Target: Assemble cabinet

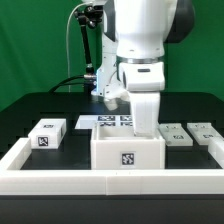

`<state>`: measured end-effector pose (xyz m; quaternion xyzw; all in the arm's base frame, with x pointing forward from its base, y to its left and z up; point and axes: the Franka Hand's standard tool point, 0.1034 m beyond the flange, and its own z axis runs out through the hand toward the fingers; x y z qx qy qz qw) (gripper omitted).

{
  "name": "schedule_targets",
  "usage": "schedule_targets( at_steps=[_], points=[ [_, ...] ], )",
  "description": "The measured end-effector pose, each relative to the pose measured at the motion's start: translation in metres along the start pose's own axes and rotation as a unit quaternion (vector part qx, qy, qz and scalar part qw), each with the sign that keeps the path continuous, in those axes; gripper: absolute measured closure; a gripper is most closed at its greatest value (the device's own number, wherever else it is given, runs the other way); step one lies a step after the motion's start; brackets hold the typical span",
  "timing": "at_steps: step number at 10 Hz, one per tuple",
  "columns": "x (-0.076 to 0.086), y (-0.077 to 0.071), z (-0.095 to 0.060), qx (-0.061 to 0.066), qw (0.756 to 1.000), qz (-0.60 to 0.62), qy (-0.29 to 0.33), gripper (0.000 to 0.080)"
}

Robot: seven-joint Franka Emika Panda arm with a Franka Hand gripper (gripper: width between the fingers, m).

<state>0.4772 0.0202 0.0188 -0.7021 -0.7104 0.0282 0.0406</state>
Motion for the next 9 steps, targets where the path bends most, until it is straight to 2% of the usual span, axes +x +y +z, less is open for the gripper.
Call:
schedule_targets(
  at_steps=[2, 3, 7, 9],
  points=[
    [0.018, 0.009, -0.001, -0.005, 1.000, 0.010, 0.005, 0.0749],
    [0.025, 0.008, -0.001, -0.001, 1.000, 0.026, 0.005, 0.0749],
    [0.023, 0.009, -0.001, -0.002, 1.000, 0.023, 0.005, 0.0750],
    [0.031, 0.013, 0.000, -0.007, 1.000, 0.018, 0.009, 0.0750]
  ],
)
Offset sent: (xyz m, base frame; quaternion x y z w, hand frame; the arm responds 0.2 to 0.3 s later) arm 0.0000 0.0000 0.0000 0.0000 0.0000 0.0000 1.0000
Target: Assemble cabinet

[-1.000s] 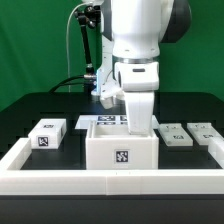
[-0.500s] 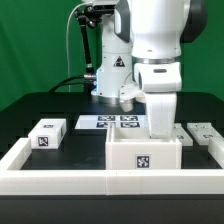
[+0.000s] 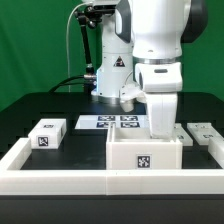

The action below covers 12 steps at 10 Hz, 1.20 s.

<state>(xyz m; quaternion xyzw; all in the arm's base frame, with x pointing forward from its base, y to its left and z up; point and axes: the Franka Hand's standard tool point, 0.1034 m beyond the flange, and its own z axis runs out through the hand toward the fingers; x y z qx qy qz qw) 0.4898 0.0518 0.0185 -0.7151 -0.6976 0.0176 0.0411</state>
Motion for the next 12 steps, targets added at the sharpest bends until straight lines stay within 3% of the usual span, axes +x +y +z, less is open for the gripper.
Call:
schedule_targets(
  at_steps=[7, 10, 12],
  points=[
    [0.064, 0.016, 0.002, -0.012, 1.000, -0.016, 0.007, 0.0753],
    [0.073, 0.026, -0.004, -0.010, 1.000, -0.023, -0.001, 0.0755],
    [0.073, 0.026, -0.003, -0.009, 1.000, -0.015, -0.001, 0.0756]
  ],
)
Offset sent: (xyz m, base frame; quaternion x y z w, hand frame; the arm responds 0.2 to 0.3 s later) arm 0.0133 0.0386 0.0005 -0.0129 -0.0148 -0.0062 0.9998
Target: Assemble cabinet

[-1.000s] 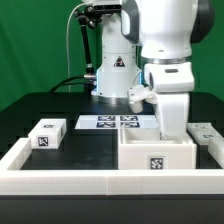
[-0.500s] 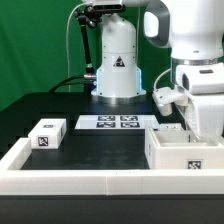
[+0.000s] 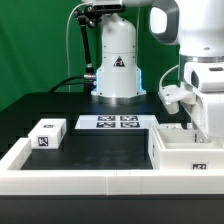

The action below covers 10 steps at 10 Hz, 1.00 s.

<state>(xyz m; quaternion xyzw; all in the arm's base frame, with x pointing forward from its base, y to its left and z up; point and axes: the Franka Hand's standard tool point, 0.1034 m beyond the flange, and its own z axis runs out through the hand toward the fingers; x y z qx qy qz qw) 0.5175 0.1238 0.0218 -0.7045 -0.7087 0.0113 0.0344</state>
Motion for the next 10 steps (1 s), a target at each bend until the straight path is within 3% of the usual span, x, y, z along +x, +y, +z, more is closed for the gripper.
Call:
schedule_targets(
  at_steps=[1, 3, 4, 6, 7, 8, 10],
  points=[
    [-0.0004, 0.0000, 0.0001, 0.000, 1.000, 0.000, 0.000, 0.0756],
    [-0.0010, -0.0001, 0.0003, 0.000, 1.000, 0.001, 0.000, 0.0448],
    [-0.0012, -0.0001, 0.0004, 0.000, 1.000, 0.001, 0.000, 0.0448],
    [-0.0017, -0.0001, 0.0005, 0.001, 1.000, 0.002, 0.000, 0.0130],
    [-0.0018, -0.0001, 0.0005, 0.001, 1.000, 0.002, 0.000, 0.0130],
    [-0.0019, -0.0003, 0.0006, 0.001, 1.000, 0.002, 0.000, 0.0022],
    [-0.0021, -0.0015, 0.0014, 0.002, 1.000, 0.002, 0.000, 0.0006]
  ],
)
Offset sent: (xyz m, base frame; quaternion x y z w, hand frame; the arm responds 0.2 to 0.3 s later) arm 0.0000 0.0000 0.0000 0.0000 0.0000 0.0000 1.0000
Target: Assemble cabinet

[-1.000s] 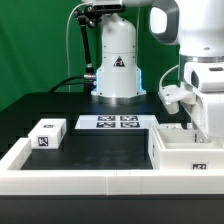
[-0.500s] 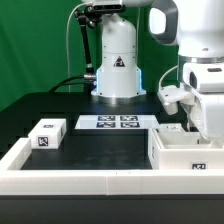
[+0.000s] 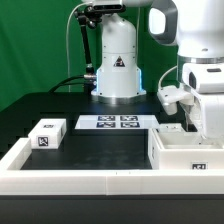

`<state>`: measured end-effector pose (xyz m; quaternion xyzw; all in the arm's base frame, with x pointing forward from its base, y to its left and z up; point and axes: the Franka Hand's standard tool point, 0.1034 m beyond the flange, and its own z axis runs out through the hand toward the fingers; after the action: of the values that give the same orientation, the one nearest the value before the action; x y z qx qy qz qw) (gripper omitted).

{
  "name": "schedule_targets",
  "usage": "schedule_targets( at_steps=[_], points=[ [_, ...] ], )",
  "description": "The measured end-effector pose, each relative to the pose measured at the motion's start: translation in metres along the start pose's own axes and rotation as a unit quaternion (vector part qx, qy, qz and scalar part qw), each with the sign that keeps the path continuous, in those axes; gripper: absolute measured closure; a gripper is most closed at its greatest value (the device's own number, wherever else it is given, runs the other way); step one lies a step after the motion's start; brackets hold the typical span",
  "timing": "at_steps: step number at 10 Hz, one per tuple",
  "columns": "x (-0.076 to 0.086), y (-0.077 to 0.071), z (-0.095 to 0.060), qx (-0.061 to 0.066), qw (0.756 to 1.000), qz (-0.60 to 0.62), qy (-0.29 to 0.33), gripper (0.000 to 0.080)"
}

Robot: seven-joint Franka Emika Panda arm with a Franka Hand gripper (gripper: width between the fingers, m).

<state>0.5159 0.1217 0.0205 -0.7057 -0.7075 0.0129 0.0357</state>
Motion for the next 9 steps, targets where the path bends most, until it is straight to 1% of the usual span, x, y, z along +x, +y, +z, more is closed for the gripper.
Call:
schedule_targets(
  at_steps=[2, 5, 7, 8, 9],
  points=[
    [0.000, -0.001, -0.001, 0.000, 1.000, 0.000, 0.000, 0.0001],
    [0.000, -0.017, -0.021, -0.006, 1.000, -0.003, -0.007, 0.0003],
    [0.005, -0.032, -0.037, -0.016, 1.000, 0.006, -0.008, 0.0003],
    [0.010, -0.039, -0.040, -0.019, 1.000, 0.010, -0.008, 0.0003],
    [0.007, -0.038, -0.037, -0.017, 1.000, 0.010, -0.008, 0.0003]
  ],
)
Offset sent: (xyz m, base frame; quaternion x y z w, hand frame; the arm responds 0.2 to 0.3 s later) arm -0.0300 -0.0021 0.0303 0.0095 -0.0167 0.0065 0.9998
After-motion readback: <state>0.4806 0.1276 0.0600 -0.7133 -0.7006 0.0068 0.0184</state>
